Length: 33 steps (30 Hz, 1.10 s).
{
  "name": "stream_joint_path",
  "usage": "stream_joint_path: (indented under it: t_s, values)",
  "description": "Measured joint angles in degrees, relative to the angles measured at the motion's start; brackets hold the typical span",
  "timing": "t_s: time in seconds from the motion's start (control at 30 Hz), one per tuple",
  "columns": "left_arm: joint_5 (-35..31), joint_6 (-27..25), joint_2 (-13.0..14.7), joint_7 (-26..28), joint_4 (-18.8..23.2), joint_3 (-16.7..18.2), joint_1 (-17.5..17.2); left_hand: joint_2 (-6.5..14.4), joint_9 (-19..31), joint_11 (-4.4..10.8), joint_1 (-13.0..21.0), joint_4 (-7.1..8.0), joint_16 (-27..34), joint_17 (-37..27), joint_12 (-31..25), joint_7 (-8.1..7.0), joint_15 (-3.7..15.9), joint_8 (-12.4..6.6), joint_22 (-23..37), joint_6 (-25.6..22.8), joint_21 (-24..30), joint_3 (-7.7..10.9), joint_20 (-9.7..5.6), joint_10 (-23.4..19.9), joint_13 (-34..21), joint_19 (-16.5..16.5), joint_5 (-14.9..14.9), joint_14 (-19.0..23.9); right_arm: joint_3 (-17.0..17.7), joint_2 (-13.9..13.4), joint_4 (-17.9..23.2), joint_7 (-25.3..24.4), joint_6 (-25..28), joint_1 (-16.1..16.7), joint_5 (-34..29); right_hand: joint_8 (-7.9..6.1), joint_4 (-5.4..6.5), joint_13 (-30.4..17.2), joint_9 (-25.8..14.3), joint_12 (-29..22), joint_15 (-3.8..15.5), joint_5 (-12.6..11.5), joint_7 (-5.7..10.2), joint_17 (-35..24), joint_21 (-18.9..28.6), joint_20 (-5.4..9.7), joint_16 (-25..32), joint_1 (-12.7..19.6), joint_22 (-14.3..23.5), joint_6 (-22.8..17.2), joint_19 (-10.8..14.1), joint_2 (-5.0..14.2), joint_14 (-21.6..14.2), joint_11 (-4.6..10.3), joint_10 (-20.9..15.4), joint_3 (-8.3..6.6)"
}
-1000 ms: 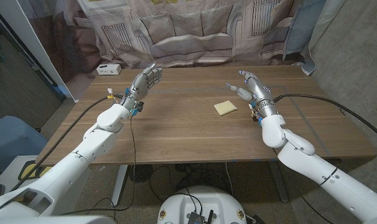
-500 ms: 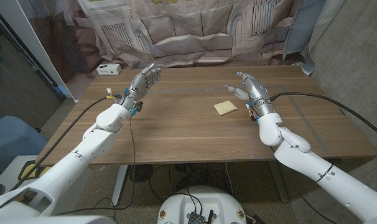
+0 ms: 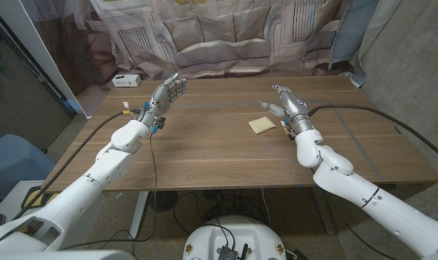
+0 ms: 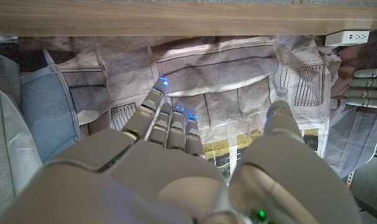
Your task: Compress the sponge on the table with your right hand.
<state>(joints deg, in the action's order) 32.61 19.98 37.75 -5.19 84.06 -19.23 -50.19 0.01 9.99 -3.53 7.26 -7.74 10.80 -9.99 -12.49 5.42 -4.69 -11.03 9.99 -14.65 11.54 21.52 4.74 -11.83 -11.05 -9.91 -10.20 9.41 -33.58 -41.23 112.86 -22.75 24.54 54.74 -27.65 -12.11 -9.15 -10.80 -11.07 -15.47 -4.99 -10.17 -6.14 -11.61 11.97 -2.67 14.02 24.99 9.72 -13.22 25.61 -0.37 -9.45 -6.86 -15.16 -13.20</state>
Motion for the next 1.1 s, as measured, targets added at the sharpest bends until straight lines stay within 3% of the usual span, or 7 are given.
stream_joint_path:
  t_s: [0.43,0.9,1.1]
  values:
    - [0.0,0.1,0.0,0.0,-0.3,0.1,0.1,0.0,0.0,-0.15,0.0,0.00,0.0,0.0,0.0,0.00,0.00,0.00,0.0,0.0,-0.1,0.00,0.00,-0.2,0.0,0.0,0.0,0.0,-4.6,0.1,1.6,4.0,7.7,-2.7,-6.6,0.00,0.24,0.0,0.0,-0.2,0.19,0.0,-0.22,0.0,0.4,0.01,0.8,0.6,0.0,-1.9,2.9,-0.60,-3.1,0.10,-2.4,0.24]
    - [0.1,0.3,0.0,-0.2,-0.6,0.1,0.2,0.0,0.0,-0.15,0.0,0.00,0.0,0.0,0.0,0.00,0.00,0.00,0.0,0.0,-0.1,0.00,0.00,-0.2,0.0,0.0,0.0,0.0,-7.3,0.7,1.7,7.3,11.9,-4.5,-10.0,-0.44,0.23,0.0,0.0,-0.2,0.17,-0.2,-0.92,0.0,1.1,0.07,1.5,1.2,0.0,-3.6,6.4,-1.20,-6.6,-0.09,-4.9,0.23]
    - [0.1,0.3,0.0,-0.4,-0.6,0.1,0.3,0.0,0.0,-0.15,0.0,0.00,0.0,0.0,0.0,0.00,0.00,0.00,0.0,0.0,-0.1,0.00,0.00,-0.2,0.0,0.0,0.0,0.0,-8.5,0.9,1.2,8.5,13.1,-5.4,-11.1,-0.89,0.23,0.1,0.0,-0.4,1.00,-0.5,-0.51,0.1,1.3,0.31,2.0,2.2,0.0,-6.0,8.7,-1.73,-9.0,0.70,-7.3,0.23]
